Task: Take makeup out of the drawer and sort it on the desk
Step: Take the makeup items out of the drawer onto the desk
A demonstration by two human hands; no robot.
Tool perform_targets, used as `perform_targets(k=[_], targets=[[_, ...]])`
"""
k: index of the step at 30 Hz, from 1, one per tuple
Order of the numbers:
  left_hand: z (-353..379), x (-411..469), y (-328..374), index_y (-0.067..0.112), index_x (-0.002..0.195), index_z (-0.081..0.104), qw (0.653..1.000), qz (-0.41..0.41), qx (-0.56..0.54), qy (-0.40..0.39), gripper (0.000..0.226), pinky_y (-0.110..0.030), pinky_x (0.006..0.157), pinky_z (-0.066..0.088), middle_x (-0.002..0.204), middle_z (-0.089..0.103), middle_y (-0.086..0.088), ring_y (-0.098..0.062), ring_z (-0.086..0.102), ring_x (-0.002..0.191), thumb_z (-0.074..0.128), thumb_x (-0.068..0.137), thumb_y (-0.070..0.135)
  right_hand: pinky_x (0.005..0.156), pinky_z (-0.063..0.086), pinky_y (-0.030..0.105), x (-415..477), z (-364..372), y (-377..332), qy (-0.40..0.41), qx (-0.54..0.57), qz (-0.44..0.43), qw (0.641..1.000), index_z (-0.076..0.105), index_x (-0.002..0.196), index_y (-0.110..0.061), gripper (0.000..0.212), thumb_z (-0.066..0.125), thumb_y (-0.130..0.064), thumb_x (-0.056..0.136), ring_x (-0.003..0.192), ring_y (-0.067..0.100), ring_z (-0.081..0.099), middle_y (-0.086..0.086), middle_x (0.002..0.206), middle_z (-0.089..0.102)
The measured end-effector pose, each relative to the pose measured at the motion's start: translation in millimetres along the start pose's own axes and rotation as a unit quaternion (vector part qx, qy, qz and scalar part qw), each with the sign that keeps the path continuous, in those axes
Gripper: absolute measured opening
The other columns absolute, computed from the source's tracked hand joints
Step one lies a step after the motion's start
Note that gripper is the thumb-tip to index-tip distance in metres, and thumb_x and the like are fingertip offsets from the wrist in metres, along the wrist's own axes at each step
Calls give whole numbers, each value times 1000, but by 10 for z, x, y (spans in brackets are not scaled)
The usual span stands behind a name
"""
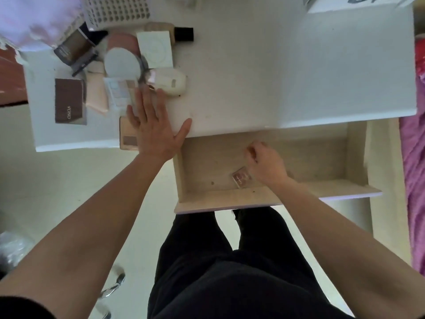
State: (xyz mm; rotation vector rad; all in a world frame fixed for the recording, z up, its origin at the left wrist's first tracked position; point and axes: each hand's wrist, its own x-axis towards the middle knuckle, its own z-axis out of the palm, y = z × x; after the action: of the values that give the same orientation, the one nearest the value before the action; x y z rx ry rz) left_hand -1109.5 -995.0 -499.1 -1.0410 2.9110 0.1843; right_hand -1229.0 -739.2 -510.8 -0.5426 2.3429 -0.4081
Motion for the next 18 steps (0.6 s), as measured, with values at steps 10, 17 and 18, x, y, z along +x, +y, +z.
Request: perform_targets(k=[10, 17, 18], targets=[[-52, 382, 113, 11, 153, 27, 998, -35, 43, 39, 96, -50, 116, 13, 162, 17, -16, -36, 11, 151, 26, 87, 80, 93, 49, 45, 84, 780, 334, -107, -152, 87, 979, 39, 134, -4, 85, 76, -54, 75, 114, 39, 54, 18, 126, 51], [-59, 693, 194, 17, 149, 36, 996, -43, 16, 80, 88, -45, 114, 14, 159, 24, -11, -32, 15, 150, 30, 86, 78, 78, 53, 38, 129, 979, 496, -140, 8, 64, 988, 58, 99, -15, 36, 73, -42, 81, 94, 33, 66, 10, 99, 71], [-60, 695, 190, 17, 148, 37, 996, -40, 12, 78, 88, -44, 113, 14, 159, 24, -11, -32, 15, 150, 30, 86, 78, 79, 54, 38, 91, 946, 467, -146, 26, 40, 988, 62, 97, -17, 32, 70, -45, 83, 93, 30, 67, 7, 98, 72]])
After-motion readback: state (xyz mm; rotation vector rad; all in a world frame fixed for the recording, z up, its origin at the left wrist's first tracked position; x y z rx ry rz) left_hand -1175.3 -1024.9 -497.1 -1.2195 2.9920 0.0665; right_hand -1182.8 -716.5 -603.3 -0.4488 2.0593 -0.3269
